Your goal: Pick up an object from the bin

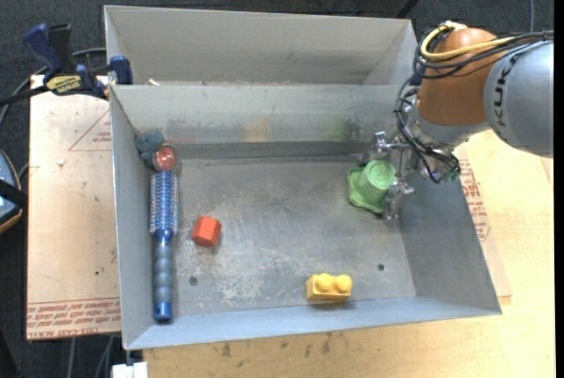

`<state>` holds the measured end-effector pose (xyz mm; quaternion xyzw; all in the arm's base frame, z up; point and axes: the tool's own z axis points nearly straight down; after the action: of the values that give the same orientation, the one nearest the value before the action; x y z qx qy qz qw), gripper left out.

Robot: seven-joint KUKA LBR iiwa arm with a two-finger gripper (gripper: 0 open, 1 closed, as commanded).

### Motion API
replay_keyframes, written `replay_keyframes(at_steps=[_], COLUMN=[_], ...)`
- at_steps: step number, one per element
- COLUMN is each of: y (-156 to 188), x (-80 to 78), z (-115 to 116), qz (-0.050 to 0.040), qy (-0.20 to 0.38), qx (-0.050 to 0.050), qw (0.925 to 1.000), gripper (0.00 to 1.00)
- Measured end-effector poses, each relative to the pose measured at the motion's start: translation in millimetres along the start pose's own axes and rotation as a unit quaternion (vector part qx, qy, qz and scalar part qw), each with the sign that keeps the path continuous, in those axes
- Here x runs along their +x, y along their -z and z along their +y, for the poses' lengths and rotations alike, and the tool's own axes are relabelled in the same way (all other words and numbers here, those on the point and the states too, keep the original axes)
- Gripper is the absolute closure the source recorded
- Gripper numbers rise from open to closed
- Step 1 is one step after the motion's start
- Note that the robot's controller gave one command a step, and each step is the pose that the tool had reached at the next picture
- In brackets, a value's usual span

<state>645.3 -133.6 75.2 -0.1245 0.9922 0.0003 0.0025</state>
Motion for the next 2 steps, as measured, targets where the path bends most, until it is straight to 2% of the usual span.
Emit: replay_keyframes(at_steps=[1, 2], y=[-1.4, -0.2], x=[-12.7, -13.5], z=[18.8, 18.6], qz=[-0.0029, -0.0037], qy=[0.114, 0.113], qx=[0.002, 0.002], qw=[0.9935, 0.9936], gripper=[0.0, 1.0])
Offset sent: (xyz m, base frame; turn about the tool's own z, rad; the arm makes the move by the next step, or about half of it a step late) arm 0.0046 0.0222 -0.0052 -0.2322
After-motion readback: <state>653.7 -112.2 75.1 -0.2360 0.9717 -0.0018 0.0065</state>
